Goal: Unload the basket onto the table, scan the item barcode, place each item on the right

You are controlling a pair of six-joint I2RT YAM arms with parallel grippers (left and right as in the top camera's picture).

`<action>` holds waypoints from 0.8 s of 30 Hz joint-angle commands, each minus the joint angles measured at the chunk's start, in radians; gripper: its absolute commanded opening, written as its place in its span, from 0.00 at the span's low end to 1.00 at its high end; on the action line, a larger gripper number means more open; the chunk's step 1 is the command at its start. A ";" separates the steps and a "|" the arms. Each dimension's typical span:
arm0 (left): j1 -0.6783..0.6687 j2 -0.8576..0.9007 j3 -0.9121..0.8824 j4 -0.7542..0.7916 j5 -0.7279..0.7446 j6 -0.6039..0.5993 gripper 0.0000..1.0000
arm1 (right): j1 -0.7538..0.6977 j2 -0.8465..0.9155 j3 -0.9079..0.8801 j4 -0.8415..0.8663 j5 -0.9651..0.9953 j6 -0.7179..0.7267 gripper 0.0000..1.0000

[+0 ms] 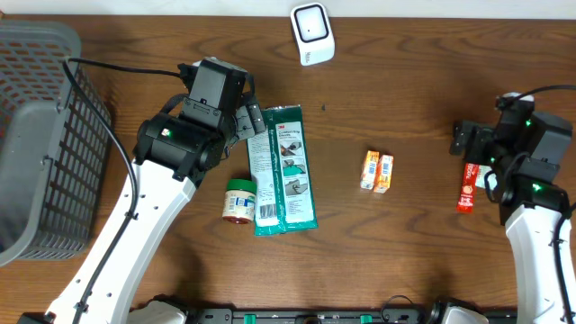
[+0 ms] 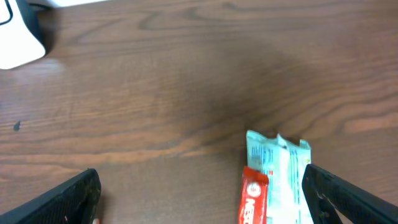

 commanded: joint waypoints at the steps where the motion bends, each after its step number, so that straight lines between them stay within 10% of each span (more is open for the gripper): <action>1: 0.004 -0.011 0.004 -0.003 -0.013 0.010 0.91 | -0.005 -0.009 0.016 -0.029 -0.010 0.013 0.99; 24: 0.004 -0.011 0.004 -0.003 -0.013 0.010 0.91 | -0.005 -0.009 0.016 -0.170 -0.010 0.013 0.99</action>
